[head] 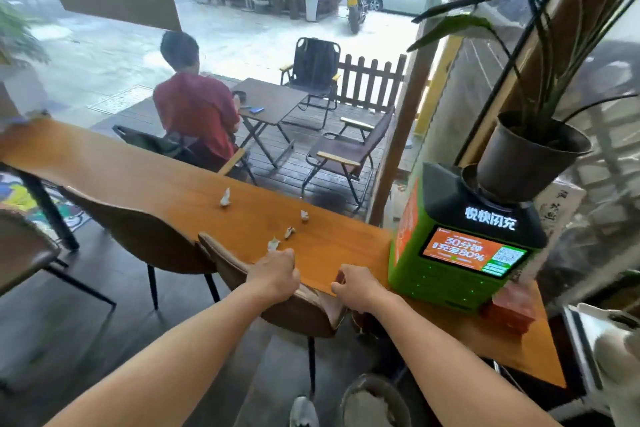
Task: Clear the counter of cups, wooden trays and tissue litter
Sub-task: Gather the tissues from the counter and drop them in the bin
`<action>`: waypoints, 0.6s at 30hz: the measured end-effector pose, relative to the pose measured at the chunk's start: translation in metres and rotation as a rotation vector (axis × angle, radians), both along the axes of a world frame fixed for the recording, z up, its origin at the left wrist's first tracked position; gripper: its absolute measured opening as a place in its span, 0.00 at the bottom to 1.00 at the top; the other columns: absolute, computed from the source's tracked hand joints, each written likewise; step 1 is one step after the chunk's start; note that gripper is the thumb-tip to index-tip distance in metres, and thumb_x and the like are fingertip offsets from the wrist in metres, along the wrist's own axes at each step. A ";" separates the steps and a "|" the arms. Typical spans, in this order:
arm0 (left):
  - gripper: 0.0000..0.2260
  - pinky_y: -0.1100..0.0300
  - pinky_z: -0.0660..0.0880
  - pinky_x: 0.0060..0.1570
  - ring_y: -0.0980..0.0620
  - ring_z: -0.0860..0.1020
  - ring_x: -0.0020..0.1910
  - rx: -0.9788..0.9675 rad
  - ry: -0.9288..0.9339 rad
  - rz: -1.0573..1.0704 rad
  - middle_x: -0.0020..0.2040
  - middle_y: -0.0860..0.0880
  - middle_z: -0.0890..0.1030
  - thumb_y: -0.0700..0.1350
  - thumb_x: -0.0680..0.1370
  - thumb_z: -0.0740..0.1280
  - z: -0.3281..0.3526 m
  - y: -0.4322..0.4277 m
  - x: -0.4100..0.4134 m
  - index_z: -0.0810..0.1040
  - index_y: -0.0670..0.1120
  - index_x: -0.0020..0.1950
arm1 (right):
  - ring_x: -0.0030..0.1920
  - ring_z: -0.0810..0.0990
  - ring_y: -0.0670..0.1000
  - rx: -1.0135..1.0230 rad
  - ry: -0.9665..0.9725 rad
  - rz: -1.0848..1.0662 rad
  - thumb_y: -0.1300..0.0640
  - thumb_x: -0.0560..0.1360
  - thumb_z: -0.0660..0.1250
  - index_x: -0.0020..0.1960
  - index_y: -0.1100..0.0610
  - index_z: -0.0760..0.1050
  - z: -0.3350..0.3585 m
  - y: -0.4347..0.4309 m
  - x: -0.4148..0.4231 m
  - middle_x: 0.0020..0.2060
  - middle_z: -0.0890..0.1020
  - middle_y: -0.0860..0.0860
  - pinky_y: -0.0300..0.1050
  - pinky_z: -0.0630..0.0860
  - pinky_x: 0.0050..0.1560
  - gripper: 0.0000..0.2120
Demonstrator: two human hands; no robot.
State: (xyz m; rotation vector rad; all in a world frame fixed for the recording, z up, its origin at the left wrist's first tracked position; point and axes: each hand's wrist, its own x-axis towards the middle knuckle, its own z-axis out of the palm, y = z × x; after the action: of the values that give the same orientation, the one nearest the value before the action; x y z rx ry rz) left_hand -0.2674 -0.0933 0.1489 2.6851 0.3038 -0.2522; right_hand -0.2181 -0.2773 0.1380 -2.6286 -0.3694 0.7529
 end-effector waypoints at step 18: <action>0.08 0.52 0.76 0.50 0.46 0.77 0.51 -0.031 0.322 0.135 0.53 0.47 0.79 0.48 0.79 0.59 -0.061 0.111 0.127 0.75 0.48 0.52 | 0.50 0.78 0.55 -0.047 0.149 0.070 0.51 0.79 0.63 0.51 0.55 0.74 -0.046 0.095 0.173 0.51 0.80 0.54 0.49 0.77 0.49 0.08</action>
State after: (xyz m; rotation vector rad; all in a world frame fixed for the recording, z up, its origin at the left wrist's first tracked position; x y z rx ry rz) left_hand -0.1400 0.0172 0.0877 2.5742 0.5699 -0.6435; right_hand -0.0452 -0.1827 0.0917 -2.5935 -0.4074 0.9853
